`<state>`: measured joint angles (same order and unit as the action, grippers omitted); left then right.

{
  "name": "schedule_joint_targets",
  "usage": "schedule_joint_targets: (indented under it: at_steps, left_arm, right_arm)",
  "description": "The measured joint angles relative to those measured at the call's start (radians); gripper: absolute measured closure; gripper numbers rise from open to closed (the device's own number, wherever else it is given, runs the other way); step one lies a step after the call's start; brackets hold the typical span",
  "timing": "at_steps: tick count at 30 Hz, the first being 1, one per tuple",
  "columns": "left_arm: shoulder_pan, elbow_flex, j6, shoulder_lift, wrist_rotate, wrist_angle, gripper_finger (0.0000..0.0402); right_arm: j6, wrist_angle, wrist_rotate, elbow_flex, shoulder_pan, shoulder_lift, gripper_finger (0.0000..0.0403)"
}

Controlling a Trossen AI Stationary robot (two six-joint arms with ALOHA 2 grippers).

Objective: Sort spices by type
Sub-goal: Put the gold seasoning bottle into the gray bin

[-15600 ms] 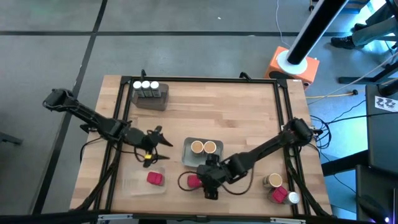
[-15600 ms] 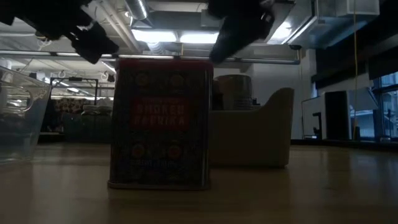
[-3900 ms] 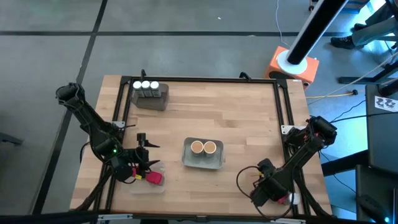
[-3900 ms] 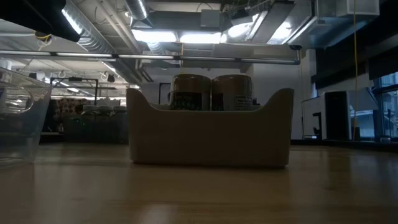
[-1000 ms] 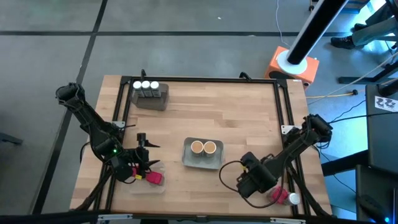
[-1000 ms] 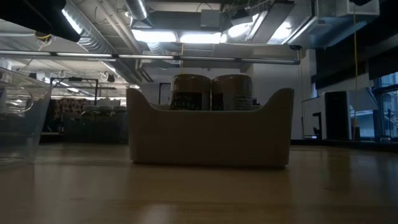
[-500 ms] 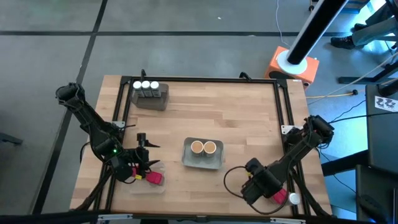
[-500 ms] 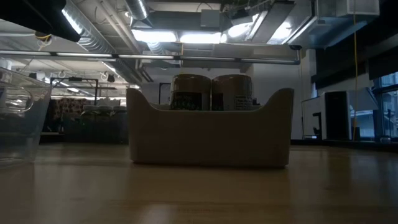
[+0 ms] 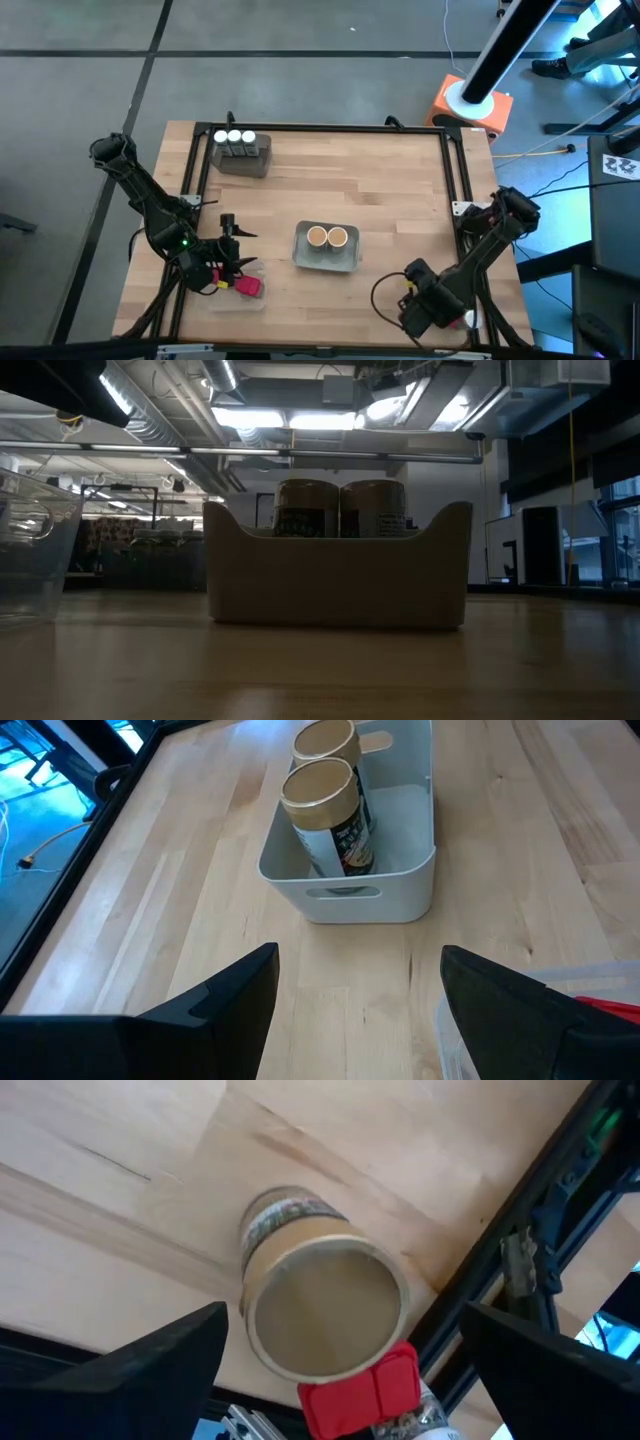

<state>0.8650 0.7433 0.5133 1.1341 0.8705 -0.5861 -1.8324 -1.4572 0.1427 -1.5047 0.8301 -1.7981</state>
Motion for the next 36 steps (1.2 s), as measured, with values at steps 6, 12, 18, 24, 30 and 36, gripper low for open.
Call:
schedule_joint_targets:
  at_steps: [6,12,18,24,30,36]
  left_arm:
    - [0.0,0.0,0.0,0.0,0.0,0.0,0.0139]
    - [0.0,0.0,0.0,0.0,0.0,0.0,0.0139]
    - [0.0,0.0,0.0,0.0,0.0,0.0,0.0139]
    - [0.0,0.0,0.0,0.0,0.0,0.0,0.0139]
    - [0.0,0.0,-0.002,0.0,0.0,0.0,0.0139]
    - [0.0,0.0,-0.003,0.0,0.0,0.0,0.0139]
  right_arm:
    - [-0.007,0.025,-0.004,0.0,0.015,0.0,0.0004]
    - [-0.017,0.051,-0.041,0.025,0.015,0.0,0.0004]
    - [0.021,0.157,-0.011,0.095,0.015,-0.002,0.0004]
    - [0.057,0.214,-0.04,0.107,0.015,-0.002,0.0004]
    - [0.084,0.234,-0.091,0.113,0.014,-0.002,0.0004]
    - [0.083,0.273,-0.001,0.161,0.015,-0.002,0.0007]
